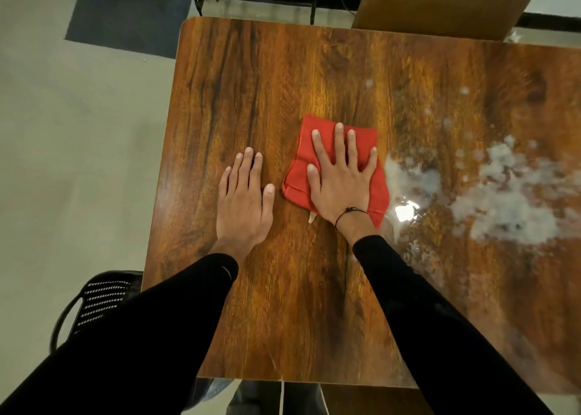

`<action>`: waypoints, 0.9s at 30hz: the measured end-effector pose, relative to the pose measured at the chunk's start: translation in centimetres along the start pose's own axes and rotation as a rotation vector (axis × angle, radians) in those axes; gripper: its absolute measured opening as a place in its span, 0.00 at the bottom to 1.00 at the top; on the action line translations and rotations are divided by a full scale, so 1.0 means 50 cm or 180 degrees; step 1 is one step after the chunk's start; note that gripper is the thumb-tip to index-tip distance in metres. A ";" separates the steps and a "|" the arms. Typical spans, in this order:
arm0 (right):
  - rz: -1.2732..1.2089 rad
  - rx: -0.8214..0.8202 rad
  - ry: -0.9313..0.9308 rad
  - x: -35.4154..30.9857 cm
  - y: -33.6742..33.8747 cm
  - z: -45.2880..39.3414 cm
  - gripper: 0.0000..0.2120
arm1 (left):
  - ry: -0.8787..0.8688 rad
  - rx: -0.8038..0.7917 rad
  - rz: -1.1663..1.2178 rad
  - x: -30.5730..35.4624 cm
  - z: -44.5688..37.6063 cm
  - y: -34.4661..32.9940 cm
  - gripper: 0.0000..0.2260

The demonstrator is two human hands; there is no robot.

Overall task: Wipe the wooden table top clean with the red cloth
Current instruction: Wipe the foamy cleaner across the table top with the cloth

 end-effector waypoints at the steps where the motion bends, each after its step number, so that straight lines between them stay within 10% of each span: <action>1: 0.0006 0.0007 0.0086 -0.002 -0.001 0.016 0.32 | -0.0001 0.0001 0.0014 0.002 0.000 0.002 0.29; 11: 0.0123 -0.0213 0.1055 0.066 -0.028 0.270 0.33 | -0.0039 0.0044 -0.0043 0.002 0.002 0.004 0.29; 27: 0.0014 -0.0076 0.0119 0.007 -0.007 0.071 0.32 | -0.0064 0.0111 -0.0163 0.003 0.000 0.003 0.30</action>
Point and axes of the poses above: each hand's wrist, its own z-axis away from the middle knuckle, its own y-axis out of the back of the hand, x = y × z, the point moved 4 cm from there along -z, towards the middle knuckle, and after that the axes turned 7 degrees about -y, right-handed, at the moved point
